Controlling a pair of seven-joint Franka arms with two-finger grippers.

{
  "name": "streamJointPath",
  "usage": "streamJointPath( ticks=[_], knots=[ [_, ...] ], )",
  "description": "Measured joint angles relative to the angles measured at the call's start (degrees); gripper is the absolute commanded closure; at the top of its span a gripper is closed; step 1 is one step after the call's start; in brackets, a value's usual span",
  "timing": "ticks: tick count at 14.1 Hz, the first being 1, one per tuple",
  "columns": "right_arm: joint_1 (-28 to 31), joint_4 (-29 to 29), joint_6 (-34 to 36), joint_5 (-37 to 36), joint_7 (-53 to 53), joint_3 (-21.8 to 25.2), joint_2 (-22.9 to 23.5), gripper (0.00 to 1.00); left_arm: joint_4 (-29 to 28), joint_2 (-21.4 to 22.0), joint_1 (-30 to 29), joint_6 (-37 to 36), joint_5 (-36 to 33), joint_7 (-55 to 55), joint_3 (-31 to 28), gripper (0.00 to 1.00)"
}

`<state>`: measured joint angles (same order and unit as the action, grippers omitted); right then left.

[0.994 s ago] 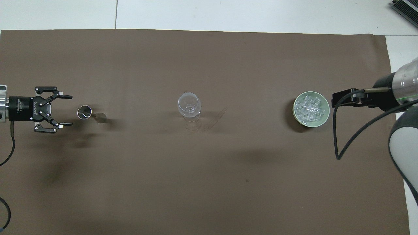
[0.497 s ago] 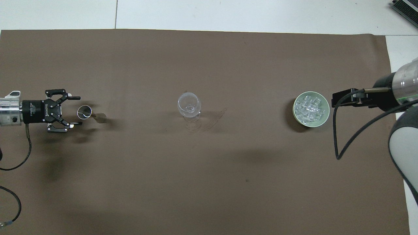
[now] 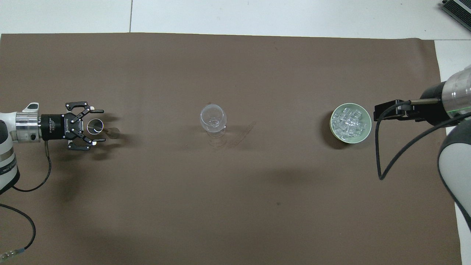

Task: Pour wine and add ice with both arms
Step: 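Close the left gripper around the small dark cup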

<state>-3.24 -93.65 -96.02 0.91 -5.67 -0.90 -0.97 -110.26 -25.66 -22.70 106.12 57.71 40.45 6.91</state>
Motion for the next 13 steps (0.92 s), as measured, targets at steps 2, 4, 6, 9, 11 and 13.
streamJointPath(
  ticks=[2, 4, 6, 9, 11, 13],
  knots=[
    [0.0, 0.0, 0.0, 0.0, 0.0, 0.0, 0.0, 0.0, 0.0, 0.0, 0.0, -0.3, 0.0, 0.0, 0.0, 0.0],
    [0.0, 0.0, 0.0, 0.0, 0.0, 0.0, 0.0, 0.0, 0.0, 0.0, -0.2, -1.7, 0.0, 0.0, -0.3, 0.01],
    [0.0, 0.0, 0.0, 0.0, 0.0, 0.0, 0.0, 0.0, 0.0, 0.2, -0.8, -2.8, 0.0, 0.0, -0.5, 0.03],
    [0.0, 0.0, 0.0, 0.0, 0.0, 0.0, 0.0, 0.0, -0.4, 0.2, -0.7, -3.0, 0.0, -0.1, -0.3, 0.11],
    [0.0, 0.0, 0.0, 0.0, 0.0, 0.0, 0.0, 0.0, -0.9, 0.2, -0.7, -3.1, 0.0, -0.1, -0.2, 0.18],
    [0.0, 0.0, 0.0, 0.0, 0.0, 0.0, 0.0, 0.0, -1.3, 0.3, -0.6, -3.2, 0.0, -0.3, -0.2, 0.31]
  ],
)
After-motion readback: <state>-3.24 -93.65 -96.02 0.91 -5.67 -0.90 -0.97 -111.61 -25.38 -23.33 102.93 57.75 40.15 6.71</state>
